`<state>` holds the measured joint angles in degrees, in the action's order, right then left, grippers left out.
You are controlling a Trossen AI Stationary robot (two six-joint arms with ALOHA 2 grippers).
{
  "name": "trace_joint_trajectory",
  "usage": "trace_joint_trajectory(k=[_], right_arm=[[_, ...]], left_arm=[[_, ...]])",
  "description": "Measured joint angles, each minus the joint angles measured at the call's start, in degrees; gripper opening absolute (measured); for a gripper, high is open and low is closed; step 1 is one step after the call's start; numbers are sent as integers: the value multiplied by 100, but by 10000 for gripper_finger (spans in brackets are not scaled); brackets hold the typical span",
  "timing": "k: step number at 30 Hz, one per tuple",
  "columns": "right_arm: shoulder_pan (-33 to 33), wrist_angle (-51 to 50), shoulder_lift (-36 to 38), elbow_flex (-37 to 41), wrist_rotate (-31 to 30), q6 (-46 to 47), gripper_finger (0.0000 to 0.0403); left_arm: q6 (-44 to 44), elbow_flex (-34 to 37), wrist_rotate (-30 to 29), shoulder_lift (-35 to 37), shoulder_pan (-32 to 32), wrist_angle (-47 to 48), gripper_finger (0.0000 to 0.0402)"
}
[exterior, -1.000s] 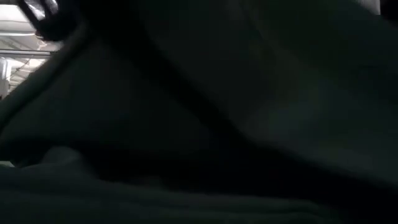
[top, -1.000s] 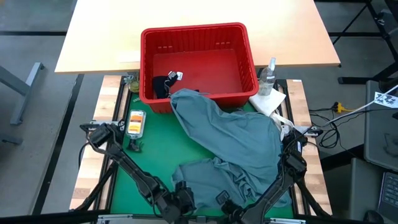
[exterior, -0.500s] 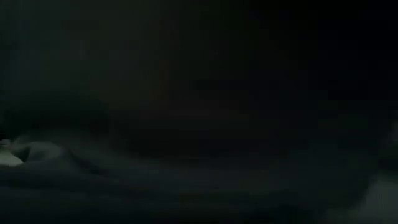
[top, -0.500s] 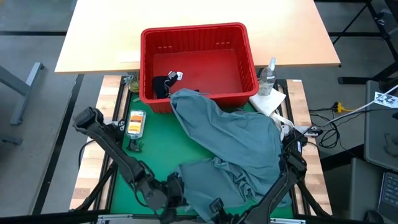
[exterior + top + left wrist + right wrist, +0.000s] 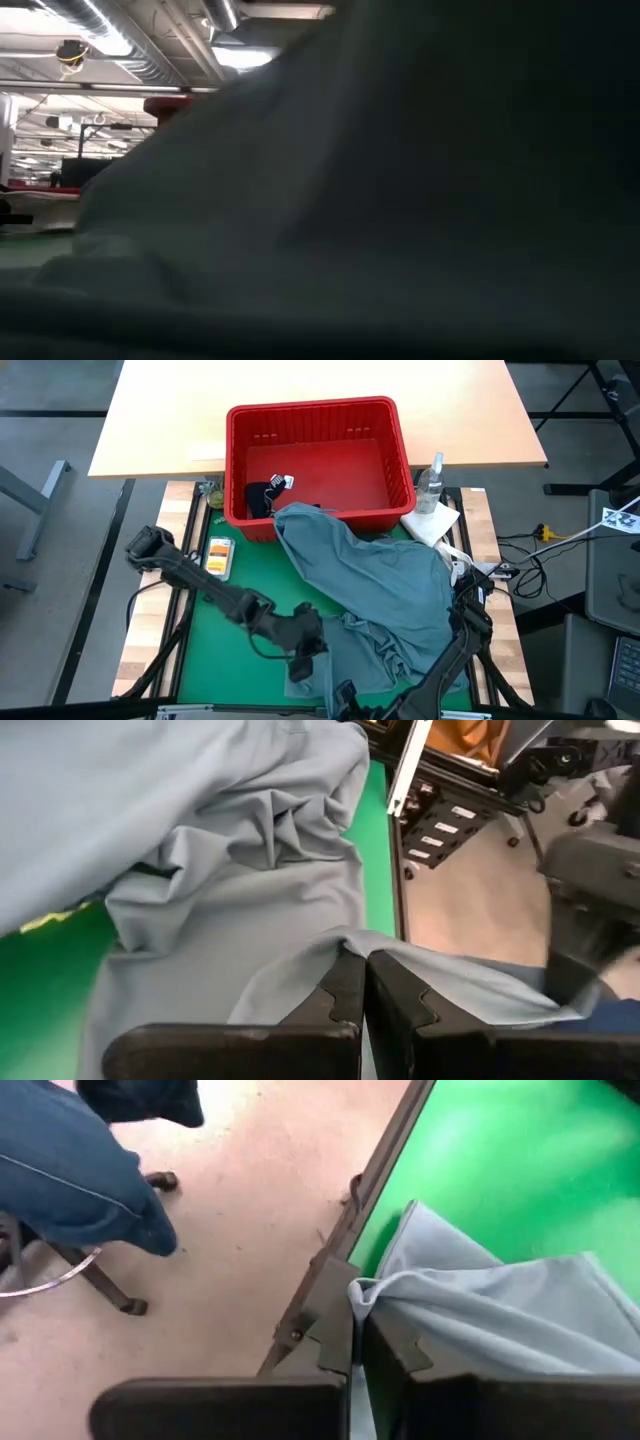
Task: Fold Laundry from Bin
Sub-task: Fold the blue pants on top of the blue shirt
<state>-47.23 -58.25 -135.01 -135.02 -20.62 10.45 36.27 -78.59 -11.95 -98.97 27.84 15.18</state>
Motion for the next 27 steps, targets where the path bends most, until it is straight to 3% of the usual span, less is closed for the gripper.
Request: trace_joint_trajectory(k=[11,19,27], right_arm=[[-67,-1321,41,2,281,1450,11],[-279,-2492,49,111,385,2416,10],[-262,-2740,49,505,634,2538,10]], left_arm=[[-708,0,964,-880,-670,-1698,0],[-992,0,977,-1490,-919,-2604,0],[-1000,2,841,-1791,-997,-2677,0]])
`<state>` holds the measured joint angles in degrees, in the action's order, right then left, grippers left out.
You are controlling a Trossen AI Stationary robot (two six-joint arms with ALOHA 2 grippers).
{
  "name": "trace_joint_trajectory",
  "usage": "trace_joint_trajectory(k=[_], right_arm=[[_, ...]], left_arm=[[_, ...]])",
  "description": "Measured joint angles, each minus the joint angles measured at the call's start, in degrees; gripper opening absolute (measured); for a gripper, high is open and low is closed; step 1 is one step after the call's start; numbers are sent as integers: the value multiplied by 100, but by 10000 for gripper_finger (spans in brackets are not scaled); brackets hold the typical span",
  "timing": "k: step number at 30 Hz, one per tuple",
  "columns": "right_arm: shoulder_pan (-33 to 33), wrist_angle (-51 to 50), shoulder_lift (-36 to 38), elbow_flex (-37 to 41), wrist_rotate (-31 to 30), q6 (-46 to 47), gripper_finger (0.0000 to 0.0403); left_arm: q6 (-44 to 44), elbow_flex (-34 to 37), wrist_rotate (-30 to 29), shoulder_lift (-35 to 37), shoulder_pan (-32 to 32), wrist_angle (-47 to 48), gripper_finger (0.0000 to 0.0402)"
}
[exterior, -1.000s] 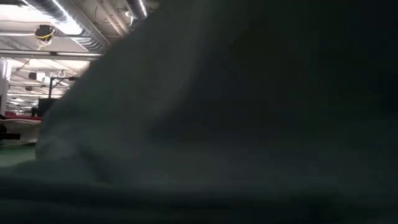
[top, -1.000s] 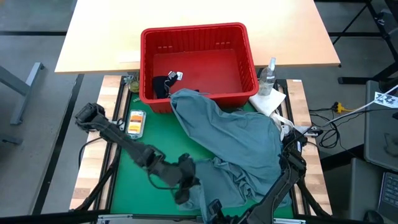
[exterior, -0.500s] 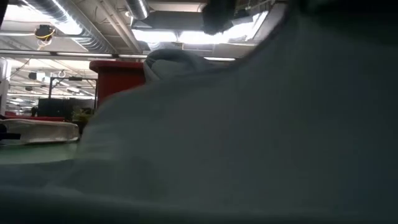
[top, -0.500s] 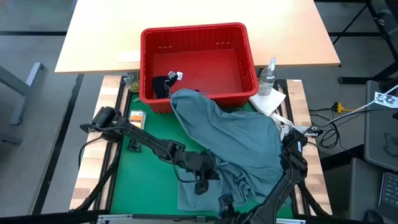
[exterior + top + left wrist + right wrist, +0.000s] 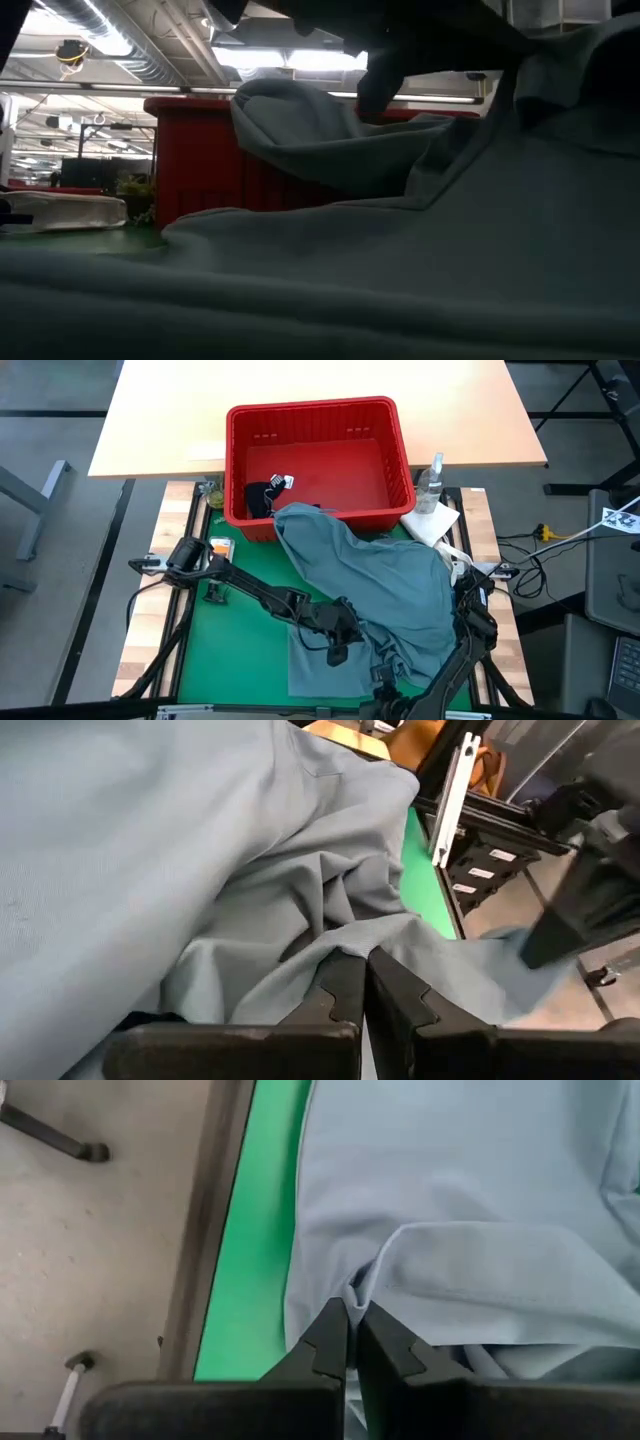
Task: Fold Laundry from Bin
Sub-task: Fold the blue pants on top of the blue shirt
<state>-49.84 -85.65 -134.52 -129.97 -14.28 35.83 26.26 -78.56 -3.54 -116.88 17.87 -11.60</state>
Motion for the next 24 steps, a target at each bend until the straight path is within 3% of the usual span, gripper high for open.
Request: trace_joint_trajectory(k=[5,16,24], right_arm=[[0,4,0,169,129,-7,11],[2,0,0,183,192,-9,55],[1,-36,0,183,192,1,122]], left_arm=[[-438,0,8,0,26,-17,8],[-1330,0,-26,33,17,-17,117],[-1404,0,-23,54,-80,13,125]])
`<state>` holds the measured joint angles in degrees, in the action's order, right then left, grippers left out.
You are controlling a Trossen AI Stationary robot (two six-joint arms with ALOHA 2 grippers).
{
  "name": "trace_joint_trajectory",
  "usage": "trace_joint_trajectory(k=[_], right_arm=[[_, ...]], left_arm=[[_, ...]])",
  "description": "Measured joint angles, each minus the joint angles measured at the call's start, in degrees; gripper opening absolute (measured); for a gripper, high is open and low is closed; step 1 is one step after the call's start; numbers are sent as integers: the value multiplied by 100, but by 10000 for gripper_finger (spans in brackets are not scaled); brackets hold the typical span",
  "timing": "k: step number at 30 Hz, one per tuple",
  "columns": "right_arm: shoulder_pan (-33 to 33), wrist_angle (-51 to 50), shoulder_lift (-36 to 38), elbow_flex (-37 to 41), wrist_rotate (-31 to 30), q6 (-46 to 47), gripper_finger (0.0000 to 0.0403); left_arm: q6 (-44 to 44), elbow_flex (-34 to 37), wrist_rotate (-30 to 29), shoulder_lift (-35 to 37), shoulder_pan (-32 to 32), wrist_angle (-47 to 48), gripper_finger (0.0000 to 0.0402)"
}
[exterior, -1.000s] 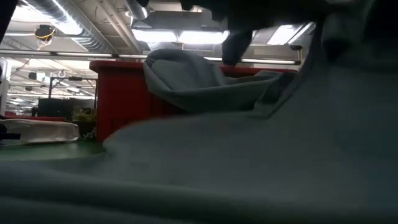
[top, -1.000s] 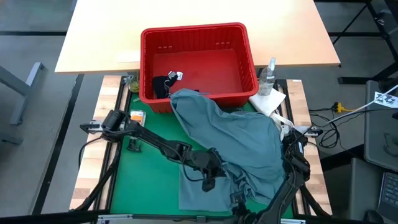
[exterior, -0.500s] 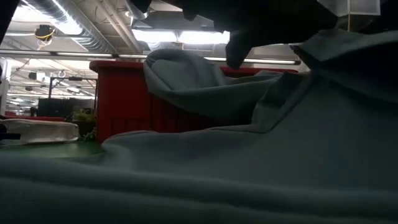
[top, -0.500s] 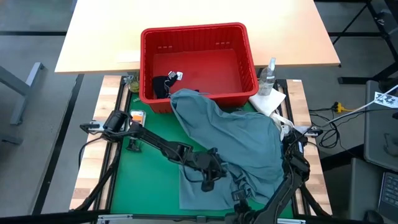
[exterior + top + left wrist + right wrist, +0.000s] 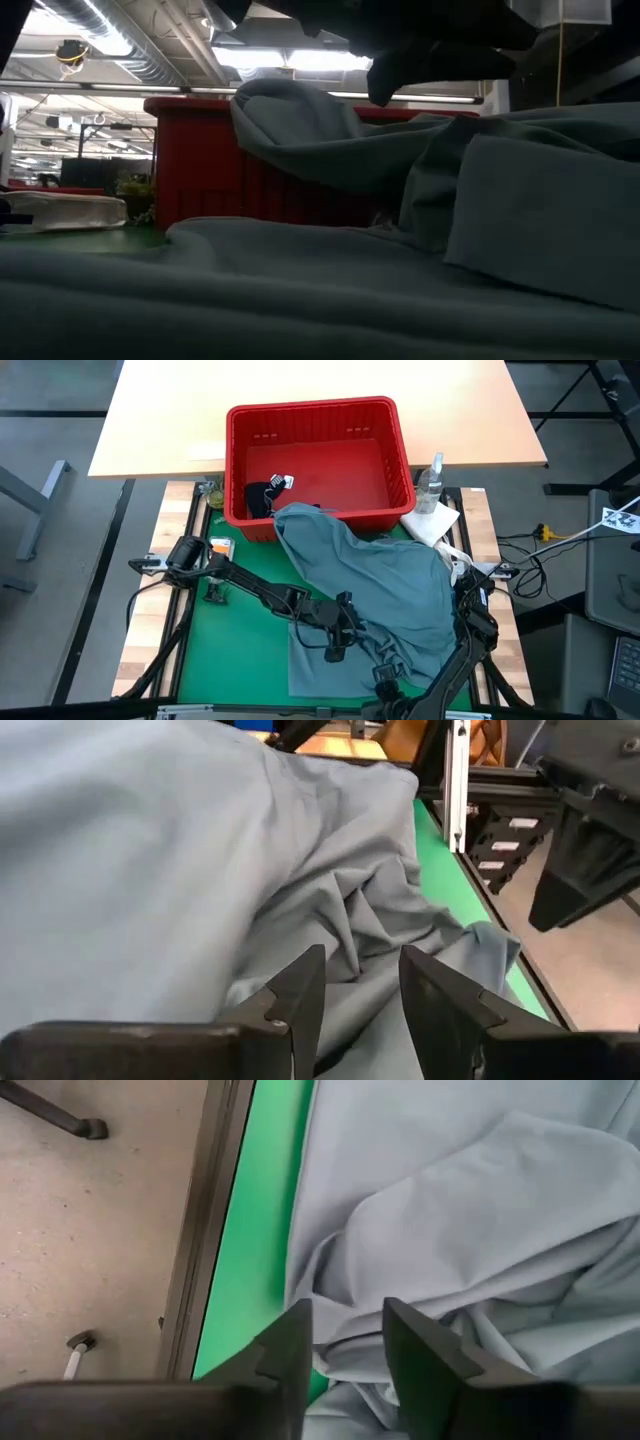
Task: Fold Laundry from Bin
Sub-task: Fold the blue pants on top of the blue shirt
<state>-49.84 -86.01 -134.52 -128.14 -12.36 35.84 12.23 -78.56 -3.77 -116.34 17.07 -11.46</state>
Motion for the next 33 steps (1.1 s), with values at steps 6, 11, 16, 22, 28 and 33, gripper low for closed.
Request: trace_joint_trajectory(k=[6,11,16,22,28,33], right_arm=[[-1,-302,0,0,298,129,161],[-3,-361,0,0,601,132,167],[8,-381,0,0,590,124,167],[8,-394,0,0,568,120,168],[10,-390,0,0,548,117,168],[10,-390,0,0,548,117,168]], left_arm=[[22,-2,285,320,6,534,125],[531,-4,863,747,181,1982,125],[1206,2,1078,786,776,3138,125],[2081,0,351,773,1686,3696,125],[4019,0,-1035,773,2419,3680,125],[5932,213,-2176,773,2840,3671,125]])
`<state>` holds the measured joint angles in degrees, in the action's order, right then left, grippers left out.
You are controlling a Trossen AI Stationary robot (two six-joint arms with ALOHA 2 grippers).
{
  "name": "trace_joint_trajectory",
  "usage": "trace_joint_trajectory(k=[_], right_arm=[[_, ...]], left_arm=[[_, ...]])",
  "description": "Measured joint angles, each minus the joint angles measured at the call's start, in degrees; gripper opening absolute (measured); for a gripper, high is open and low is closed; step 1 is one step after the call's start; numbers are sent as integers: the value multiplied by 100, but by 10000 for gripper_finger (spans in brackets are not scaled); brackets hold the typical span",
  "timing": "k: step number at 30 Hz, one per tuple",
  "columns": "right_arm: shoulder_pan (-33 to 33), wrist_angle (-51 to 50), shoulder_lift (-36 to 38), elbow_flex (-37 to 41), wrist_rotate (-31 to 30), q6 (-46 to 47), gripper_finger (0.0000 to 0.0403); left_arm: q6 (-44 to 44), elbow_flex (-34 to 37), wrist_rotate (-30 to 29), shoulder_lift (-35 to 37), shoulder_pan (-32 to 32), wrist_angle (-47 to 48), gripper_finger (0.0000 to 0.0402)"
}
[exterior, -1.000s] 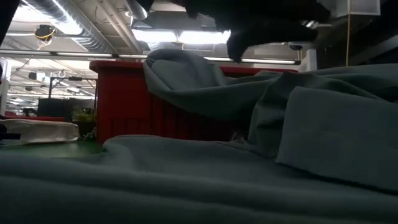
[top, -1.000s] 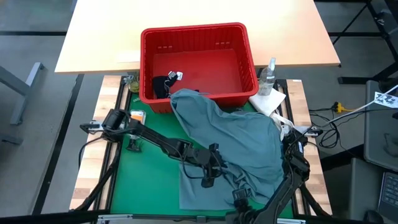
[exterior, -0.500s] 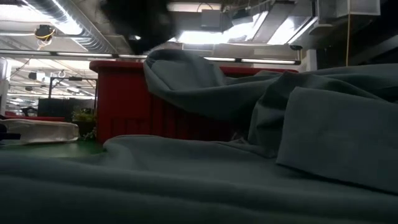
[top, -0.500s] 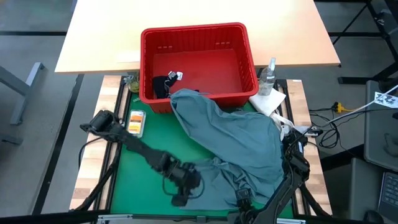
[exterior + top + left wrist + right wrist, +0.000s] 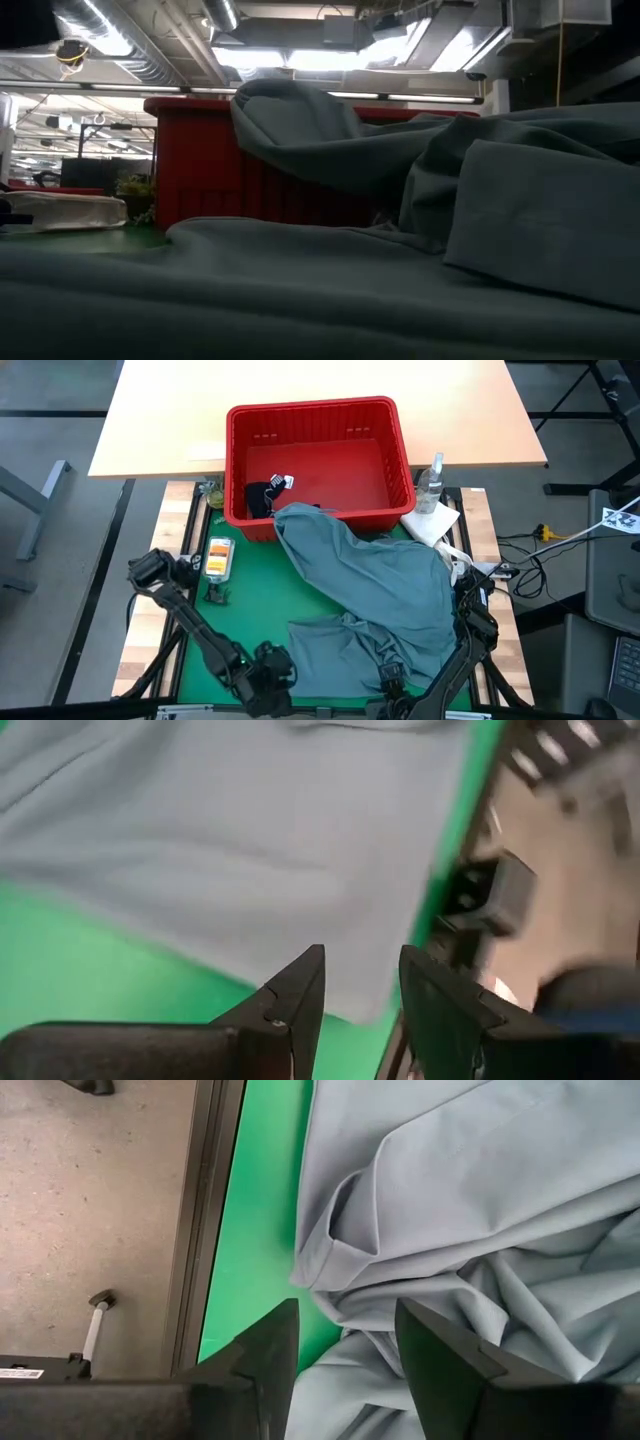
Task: Fold Laundry from Bin
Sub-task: Fold the blue pants on top of the blue shirt
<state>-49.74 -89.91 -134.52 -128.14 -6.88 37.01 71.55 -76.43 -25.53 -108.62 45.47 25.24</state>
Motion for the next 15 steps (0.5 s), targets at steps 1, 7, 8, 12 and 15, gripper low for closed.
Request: trace_joint_trajectory(k=[1,7,8,12,15], right_arm=[[0,0,0,0,-1,0,168],[-2,12,0,0,-3,-2,168],[0,24,0,0,-16,-2,168],[0,28,0,0,-193,-3,168],[0,28,0,0,-318,-4,168]], left_arm=[[360,84,-148,0,47,0,125],[1809,746,-268,0,82,-92,125],[1956,857,-267,0,58,-177,125],[2249,1217,-276,0,-75,-607,125],[2282,1337,-263,0,-187,-711,125]])
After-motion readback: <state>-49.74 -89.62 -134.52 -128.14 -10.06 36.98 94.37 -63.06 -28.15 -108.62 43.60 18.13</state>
